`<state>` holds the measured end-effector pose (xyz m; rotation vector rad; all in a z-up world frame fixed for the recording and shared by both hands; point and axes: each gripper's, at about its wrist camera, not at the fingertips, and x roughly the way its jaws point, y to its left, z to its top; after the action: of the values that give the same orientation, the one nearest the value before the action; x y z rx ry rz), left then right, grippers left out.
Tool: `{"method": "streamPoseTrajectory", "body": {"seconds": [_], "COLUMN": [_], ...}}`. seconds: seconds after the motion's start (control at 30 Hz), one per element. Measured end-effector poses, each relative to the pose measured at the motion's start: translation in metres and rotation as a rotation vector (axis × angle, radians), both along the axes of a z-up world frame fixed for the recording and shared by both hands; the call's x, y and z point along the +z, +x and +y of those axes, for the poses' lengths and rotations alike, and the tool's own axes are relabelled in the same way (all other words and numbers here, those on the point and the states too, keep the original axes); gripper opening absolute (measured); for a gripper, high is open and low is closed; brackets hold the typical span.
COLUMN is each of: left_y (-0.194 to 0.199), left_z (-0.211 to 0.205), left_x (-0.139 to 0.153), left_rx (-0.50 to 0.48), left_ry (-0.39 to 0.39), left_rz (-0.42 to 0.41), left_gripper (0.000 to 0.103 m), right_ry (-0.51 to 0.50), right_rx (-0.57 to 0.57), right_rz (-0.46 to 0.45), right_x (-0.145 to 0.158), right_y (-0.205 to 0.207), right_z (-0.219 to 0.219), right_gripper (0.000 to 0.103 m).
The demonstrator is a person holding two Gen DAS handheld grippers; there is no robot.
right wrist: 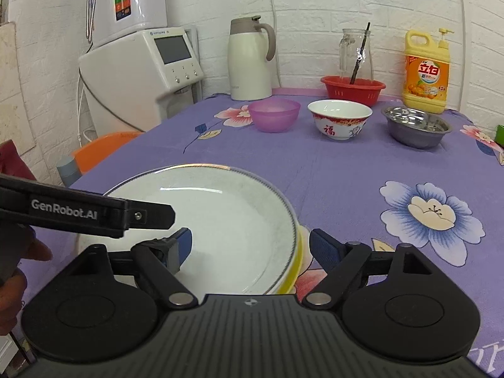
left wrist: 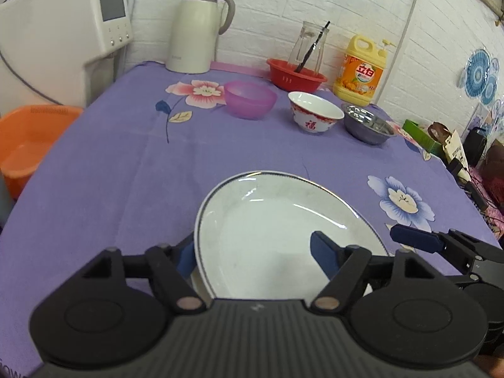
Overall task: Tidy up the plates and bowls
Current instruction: 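Lift the plain white plate and lower it onto the floral plate, open both grippers, then move both grippers to the steel bowl rim and close them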
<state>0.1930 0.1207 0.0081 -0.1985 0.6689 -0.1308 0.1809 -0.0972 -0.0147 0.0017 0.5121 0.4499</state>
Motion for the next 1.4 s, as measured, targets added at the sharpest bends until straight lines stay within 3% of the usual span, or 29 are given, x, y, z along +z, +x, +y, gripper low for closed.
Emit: {"method": "streamPoseTrajectory", "body": {"seconds": [0.13, 0.47, 0.87, 1.23, 1.4], "left_y": [-0.004, 0.003, 0.037, 0.112, 0.167], "left_z": [-0.002, -0.011, -0.062, -0.134, -0.164], "left_x": [0.007, 0.017, 0.035, 0.059, 0.060], "left_rx": [0.016, -0.004, -0.112, -0.237, -0.236], "left_ry": [0.074, 0.071, 0.058, 0.018, -0.066], "left_rz": [-0.048, -0.068, -0.079, -0.043, 0.005], "left_gripper": [0.081, 0.082, 0.087, 0.087, 0.087], "right_ry": [0.047, 0.100, 0.110, 0.061, 0.033], "right_rx": [-0.041, -0.093, -0.182, -0.323, -0.353], "right_rz": [-0.003, 0.028, 0.032, -0.021, -0.041], "right_x": [0.002, -0.004, -0.004, 0.023, 0.036], "right_y": [0.004, 0.014, 0.034, 0.087, 0.120], "right_z": [-0.015, -0.038, -0.087, -0.169, -0.195], "right_gripper": [0.103, 0.103, 0.103, 0.103, 0.103]}}
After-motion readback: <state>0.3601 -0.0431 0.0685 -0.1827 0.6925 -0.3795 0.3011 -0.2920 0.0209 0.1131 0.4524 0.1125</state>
